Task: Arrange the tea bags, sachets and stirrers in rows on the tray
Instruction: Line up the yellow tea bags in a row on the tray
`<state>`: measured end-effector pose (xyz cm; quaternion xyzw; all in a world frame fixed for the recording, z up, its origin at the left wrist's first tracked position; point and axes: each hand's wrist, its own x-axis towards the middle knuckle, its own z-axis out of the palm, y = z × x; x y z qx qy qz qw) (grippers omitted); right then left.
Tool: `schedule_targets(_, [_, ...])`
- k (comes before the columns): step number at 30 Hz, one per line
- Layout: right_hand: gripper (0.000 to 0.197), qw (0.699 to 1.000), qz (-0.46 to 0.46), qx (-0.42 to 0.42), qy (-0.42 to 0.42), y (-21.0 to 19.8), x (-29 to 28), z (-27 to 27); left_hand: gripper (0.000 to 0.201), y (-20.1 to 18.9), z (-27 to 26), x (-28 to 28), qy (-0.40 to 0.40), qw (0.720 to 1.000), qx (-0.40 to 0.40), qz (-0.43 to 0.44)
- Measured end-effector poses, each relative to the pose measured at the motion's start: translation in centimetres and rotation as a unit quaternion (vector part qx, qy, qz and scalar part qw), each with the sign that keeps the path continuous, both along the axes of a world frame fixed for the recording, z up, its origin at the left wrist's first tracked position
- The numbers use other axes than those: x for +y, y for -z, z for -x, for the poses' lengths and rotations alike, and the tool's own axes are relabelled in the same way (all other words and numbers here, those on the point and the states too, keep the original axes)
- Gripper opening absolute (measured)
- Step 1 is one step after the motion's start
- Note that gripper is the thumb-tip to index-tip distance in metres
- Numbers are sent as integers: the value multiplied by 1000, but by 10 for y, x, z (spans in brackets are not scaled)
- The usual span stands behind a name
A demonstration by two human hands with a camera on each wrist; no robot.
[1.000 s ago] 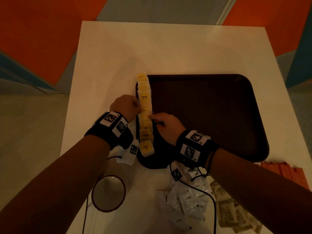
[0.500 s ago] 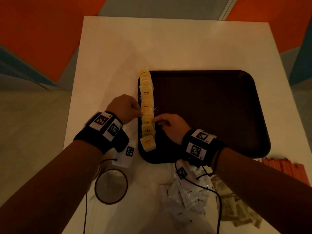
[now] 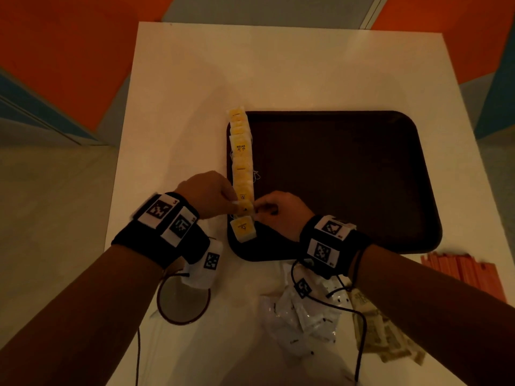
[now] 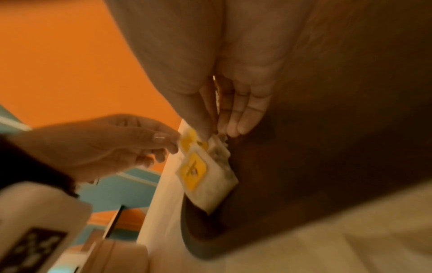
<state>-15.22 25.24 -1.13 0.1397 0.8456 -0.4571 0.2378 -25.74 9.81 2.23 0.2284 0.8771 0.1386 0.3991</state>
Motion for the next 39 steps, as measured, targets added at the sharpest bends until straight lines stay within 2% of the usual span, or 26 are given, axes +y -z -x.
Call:
schedule_targets(2, [24, 1000, -7, -6, 1, 2, -5, -1, 30, 5, -7, 5, 35, 999, 21, 35])
schedule_targets(4, [21, 999, -21, 1, 36, 3, -8, -2, 31, 11, -10, 9, 24, 997, 57, 51])
schedule_targets(6, [17, 997, -38, 17, 60, 2, -10, -5, 24, 15, -10, 12, 10, 997, 61, 48])
schedule_targets(9, [23, 999, -26, 33, 16, -3, -11, -9, 26, 16, -7, 14, 21, 997, 55, 47])
schedule_targets(12, [29, 999, -27, 20, -41, -6, -14, -9, 20, 14, -1, 15, 57, 995, 33, 72])
schedule_targets(18, [24, 997, -38, -12, -59, -2, -17, -10, 36, 11, 0, 22, 102, 989, 36, 103])
schedule_targets(21, [22, 998, -33, -20, -50, -2, -16, -10, 36, 7, 0, 22, 101, 991, 32, 82])
schedule_targets(23, [17, 999, -32, -16, -22, -3, -14, -10, 15, 3, 5, 19, 79, 996, 29, 39])
schedule_targets(24, [15, 999, -33, -12, -8, -4, -13, -10, 13, 0, 8, 17, 60, 997, 35, 19])
schedule_targets(27, [19, 999, -28, -16, -9, -4, -10, -11, 16, -4, 16, 12, 42, 998, 49, -10])
schedule_targets(32, [20, 996, -41, -16, -75, -4, -16, -15, 17, 0, 6, 15, 92, 995, 28, 26])
schedule_targets(39, [21, 996, -30, -48, -74, -3, -16, -16, 18, 3, 4, 15, 96, 994, 24, 52])
